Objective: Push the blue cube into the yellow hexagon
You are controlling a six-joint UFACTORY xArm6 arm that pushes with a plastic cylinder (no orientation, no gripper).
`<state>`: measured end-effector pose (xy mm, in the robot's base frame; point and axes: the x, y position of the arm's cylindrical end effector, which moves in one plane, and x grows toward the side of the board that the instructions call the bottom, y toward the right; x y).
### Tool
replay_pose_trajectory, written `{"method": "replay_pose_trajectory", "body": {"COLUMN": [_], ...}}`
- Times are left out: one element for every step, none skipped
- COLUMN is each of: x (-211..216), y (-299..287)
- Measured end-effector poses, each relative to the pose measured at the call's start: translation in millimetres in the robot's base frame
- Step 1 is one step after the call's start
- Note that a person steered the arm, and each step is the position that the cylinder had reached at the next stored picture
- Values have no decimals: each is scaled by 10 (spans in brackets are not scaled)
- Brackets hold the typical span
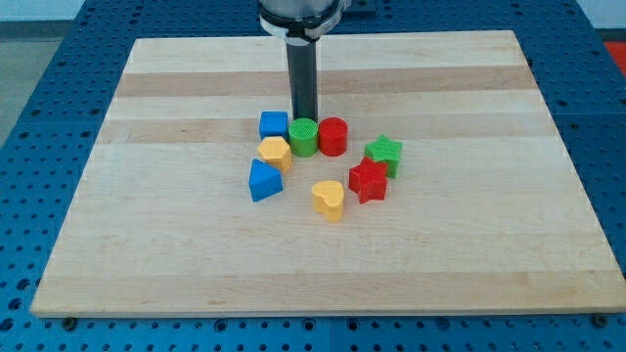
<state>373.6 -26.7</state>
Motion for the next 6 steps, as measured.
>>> {"method": "replay_pose_trajectory", "body": {"x": [-143,-522,-506,-264,-230,-223], "y": [-205,-588,-1133,-1135,-1027,-963]}}
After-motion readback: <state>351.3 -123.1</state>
